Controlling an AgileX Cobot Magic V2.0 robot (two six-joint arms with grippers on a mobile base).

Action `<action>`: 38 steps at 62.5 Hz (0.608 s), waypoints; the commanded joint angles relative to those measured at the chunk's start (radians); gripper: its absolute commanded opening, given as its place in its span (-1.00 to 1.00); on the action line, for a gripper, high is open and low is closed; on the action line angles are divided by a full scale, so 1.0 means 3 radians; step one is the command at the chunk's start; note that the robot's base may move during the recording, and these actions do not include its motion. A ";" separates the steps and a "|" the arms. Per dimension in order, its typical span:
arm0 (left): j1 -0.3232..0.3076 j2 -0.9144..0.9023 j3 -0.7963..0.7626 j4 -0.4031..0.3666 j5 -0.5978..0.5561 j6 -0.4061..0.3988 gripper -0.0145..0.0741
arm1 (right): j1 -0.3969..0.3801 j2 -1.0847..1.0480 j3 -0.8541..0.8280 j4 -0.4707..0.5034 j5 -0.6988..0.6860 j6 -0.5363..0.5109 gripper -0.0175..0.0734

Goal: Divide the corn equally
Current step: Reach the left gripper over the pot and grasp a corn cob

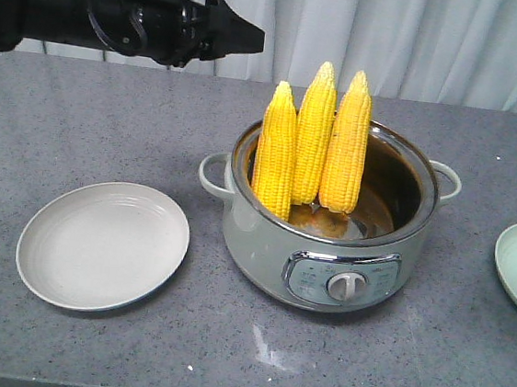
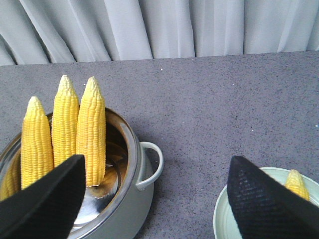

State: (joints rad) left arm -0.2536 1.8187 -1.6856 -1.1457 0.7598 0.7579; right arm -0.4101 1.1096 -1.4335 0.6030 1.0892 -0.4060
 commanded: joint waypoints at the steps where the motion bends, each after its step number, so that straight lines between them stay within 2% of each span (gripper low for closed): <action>1: -0.0096 -0.0065 -0.0117 -0.0158 -0.0208 0.0089 0.43 | -0.0021 -0.0052 -0.0097 0.0092 -0.0158 -0.0009 0.58; 24: -0.0333 0.0115 -0.0117 -0.0106 -0.0561 0.0178 0.43 | -0.0021 -0.0052 -0.0097 0.0092 -0.0151 -0.0009 0.58; 38: -0.0372 0.0196 -0.0117 -0.0136 -0.0685 0.0175 0.43 | -0.0021 -0.0052 -0.0097 0.0089 -0.0151 -0.0009 0.58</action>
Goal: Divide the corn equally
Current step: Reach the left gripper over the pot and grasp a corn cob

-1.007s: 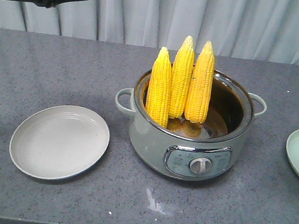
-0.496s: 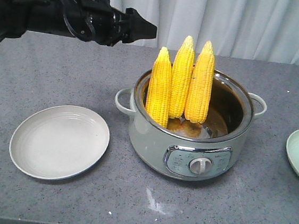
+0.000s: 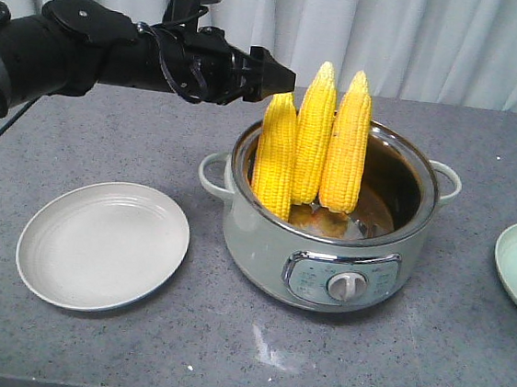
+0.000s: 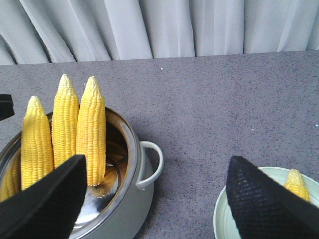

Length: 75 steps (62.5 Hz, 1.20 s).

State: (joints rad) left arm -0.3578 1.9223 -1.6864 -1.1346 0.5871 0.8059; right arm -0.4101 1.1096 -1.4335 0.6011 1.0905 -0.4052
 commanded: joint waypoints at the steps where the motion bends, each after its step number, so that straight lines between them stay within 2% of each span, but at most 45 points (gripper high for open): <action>1: -0.0029 -0.0149 -0.0114 -0.0177 -0.0109 0.0014 0.43 | -0.0021 -0.0052 -0.0097 0.0095 -0.0155 -0.0012 0.58; 24: -0.0119 -0.0048 -0.0114 -0.0172 -0.0187 0.0017 0.43 | -0.0021 -0.0052 -0.0097 0.0095 -0.0155 -0.0012 0.58; 60: -0.0122 -0.0010 -0.0114 -0.0172 -0.0218 0.0013 0.43 | -0.0021 -0.0052 -0.0097 0.0095 -0.0155 -0.0015 0.58; 67: -0.0122 0.0025 -0.0114 -0.0176 -0.0170 -0.0021 0.38 | -0.0021 -0.0052 -0.0097 0.0095 -0.0158 -0.0012 0.58; 75: -0.0122 0.0081 -0.0114 -0.0176 -0.0030 -0.0021 0.24 | -0.0021 -0.0052 -0.0097 0.0095 -0.0158 -0.0012 0.58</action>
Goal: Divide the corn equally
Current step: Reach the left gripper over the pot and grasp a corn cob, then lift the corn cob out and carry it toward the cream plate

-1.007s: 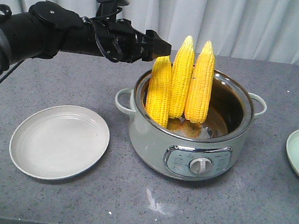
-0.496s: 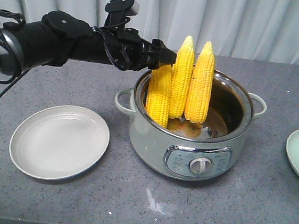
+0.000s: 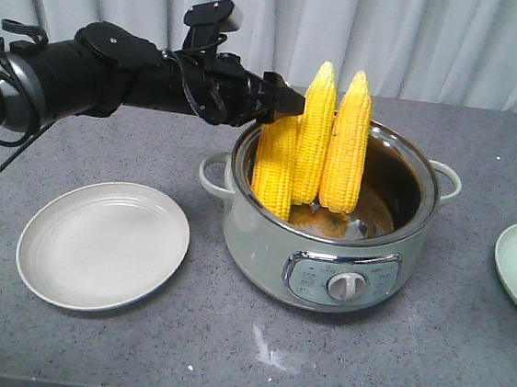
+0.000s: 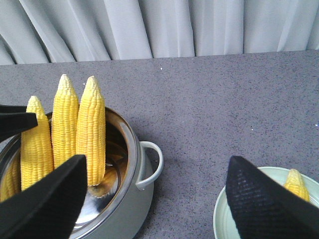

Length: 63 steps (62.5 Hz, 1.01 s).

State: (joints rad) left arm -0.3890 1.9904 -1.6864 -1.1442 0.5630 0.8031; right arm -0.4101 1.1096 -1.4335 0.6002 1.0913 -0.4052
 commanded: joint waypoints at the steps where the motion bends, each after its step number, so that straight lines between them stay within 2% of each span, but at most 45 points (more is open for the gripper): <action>1: -0.0018 -0.0146 -0.0114 -0.0144 0.0057 -0.0011 0.22 | -0.0021 -0.0052 -0.0097 0.0098 -0.0161 -0.0012 0.58; 19: -0.0018 -0.0147 -0.0114 -0.0144 0.0041 -0.0011 -0.42 | -0.0021 -0.0052 -0.0097 0.0098 -0.0164 -0.0012 0.58; 27: -0.0018 -0.0173 -0.0114 -0.0245 0.0064 -0.0005 -0.69 | -0.0021 -0.0052 -0.0097 0.0098 -0.0164 -0.0012 0.58; 50: 0.0027 -0.0734 -0.0114 -0.0272 0.0076 0.0002 -0.69 | -0.0021 -0.0052 -0.0097 0.0098 -0.0161 -0.0025 0.53; 56: 0.0054 -0.0949 -0.0114 -0.0160 0.0126 0.0002 -0.69 | -0.0021 -0.0052 -0.0097 0.0098 -0.0153 -0.0025 0.51; 63: 0.0093 -0.1216 -0.0114 0.0104 0.0248 -0.0004 -0.69 | -0.0021 -0.0052 -0.0097 0.0098 -0.0143 -0.0025 0.51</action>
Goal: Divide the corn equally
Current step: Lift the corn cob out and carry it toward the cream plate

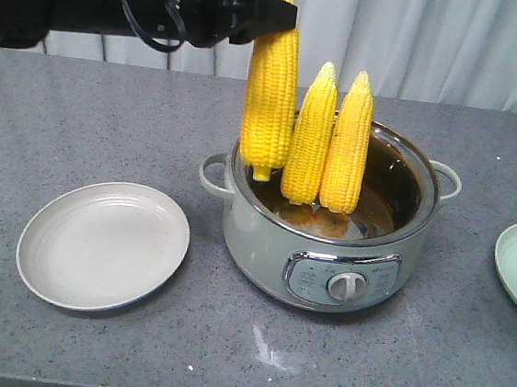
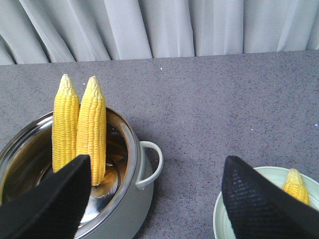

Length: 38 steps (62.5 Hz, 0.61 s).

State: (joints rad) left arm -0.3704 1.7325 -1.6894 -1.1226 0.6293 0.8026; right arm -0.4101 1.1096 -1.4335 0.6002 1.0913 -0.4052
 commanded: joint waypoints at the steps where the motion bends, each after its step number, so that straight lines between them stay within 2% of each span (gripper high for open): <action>1: 0.0036 -0.0386 -0.0104 0.0072 0.0049 -0.0003 -0.69 | -0.0021 -0.0052 -0.0097 0.0098 -0.0143 -0.0025 0.51; 9: 0.0107 -0.0678 -0.0104 0.0508 0.0305 -0.0062 -0.69 | -0.0021 -0.0052 -0.0097 0.0102 -0.0112 -0.0025 0.51; 17: 0.0173 -0.0908 -0.0104 0.1202 0.0534 -0.0454 -0.69 | -0.0021 -0.0052 -0.0097 0.0105 -0.0084 -0.0025 0.51; 25: 0.0228 -0.1015 -0.0098 0.2132 0.0790 -0.0942 -0.69 | -0.0021 -0.0052 -0.0097 0.0136 -0.0074 -0.0025 0.51; 33: 0.0232 -0.0981 -0.0079 0.3243 0.1236 -0.1618 -0.69 | -0.0021 -0.0052 -0.0097 0.0151 -0.0073 -0.0025 0.51; 38: 0.0232 -0.0944 0.0025 0.3777 0.1369 -0.1985 -0.69 | -0.0021 -0.0052 -0.0097 0.0176 -0.0070 -0.0025 0.51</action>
State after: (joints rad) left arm -0.3065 1.4701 -1.6801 -0.1680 1.0397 0.3423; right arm -0.4101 1.1096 -1.4335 0.6083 1.1180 -0.4052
